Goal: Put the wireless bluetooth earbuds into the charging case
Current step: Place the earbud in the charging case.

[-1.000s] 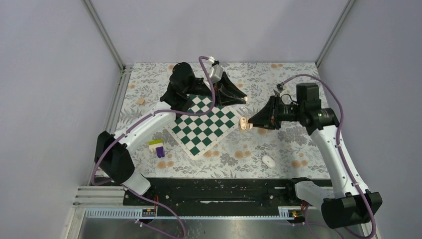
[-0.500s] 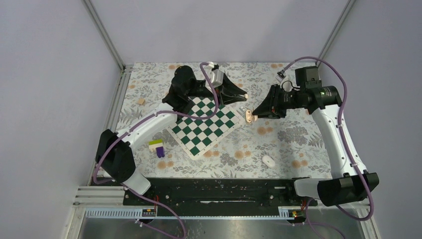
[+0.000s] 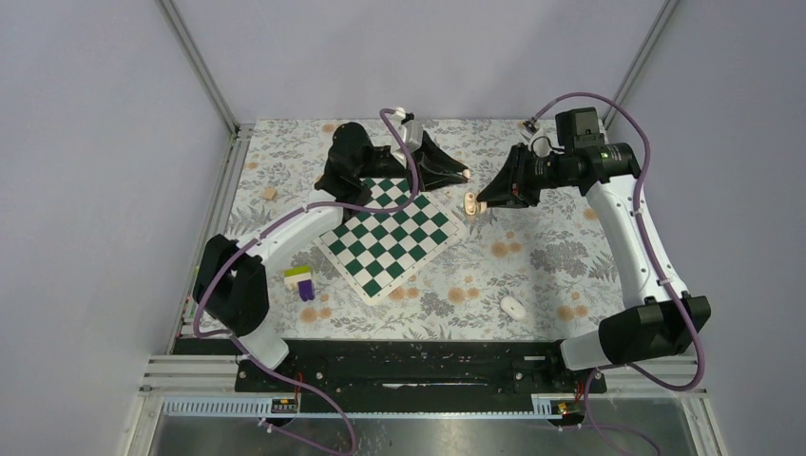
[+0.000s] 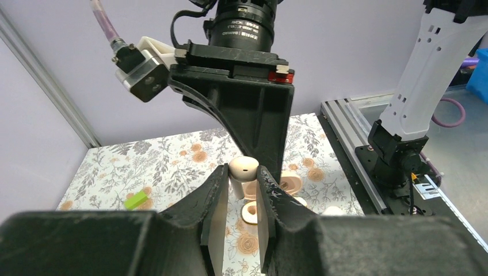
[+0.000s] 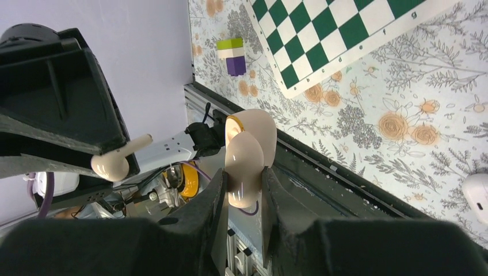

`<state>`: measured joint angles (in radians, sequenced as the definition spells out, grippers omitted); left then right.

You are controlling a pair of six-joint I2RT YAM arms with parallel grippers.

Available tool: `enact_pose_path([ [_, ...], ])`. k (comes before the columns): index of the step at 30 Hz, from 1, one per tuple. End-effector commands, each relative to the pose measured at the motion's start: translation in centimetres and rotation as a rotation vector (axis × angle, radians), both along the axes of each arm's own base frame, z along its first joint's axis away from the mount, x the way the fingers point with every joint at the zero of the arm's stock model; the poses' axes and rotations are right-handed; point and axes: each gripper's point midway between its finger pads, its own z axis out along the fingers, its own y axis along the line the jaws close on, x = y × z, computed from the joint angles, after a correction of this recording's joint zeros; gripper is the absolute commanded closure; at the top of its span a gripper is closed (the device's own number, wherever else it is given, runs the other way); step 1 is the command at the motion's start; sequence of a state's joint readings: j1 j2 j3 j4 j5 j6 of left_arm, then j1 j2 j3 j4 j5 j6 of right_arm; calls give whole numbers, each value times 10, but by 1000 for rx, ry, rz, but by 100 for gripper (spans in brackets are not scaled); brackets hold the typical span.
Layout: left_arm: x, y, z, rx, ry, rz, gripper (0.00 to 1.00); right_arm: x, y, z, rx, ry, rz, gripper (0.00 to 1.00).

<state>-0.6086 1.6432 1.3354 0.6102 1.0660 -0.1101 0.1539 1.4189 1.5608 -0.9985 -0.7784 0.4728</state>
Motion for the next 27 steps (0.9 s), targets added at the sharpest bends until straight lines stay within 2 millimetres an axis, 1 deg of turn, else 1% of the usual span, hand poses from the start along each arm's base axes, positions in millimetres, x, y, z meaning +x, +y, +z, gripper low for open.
enact_pose_path([
  [1, 0, 4, 31, -72, -80, -25, 100, 20, 5, 21, 34, -70, 6, 100],
  [4, 0, 4, 28, -73, -66, -34, 100, 26, 6, 20, 36, -69, 9, 100],
  [10, 0, 2, 23, -69, -48, -47, 100, 27, 9, 20, 40, -74, 18, 100],
  [14, -1, 1, 22, -72, -37, -61, 100, 27, 12, 23, 52, -85, 28, 100],
  [19, 3, -1, 19, -79, -18, -60, 100, 23, 17, 32, 73, -101, 43, 100],
  [24, 6, -3, 20, -102, 8, -58, 100, 21, 19, 34, 75, -108, 52, 100],
  [27, 7, -3, 18, -114, 12, -50, 100, 19, 19, 35, 78, -110, 53, 100],
])
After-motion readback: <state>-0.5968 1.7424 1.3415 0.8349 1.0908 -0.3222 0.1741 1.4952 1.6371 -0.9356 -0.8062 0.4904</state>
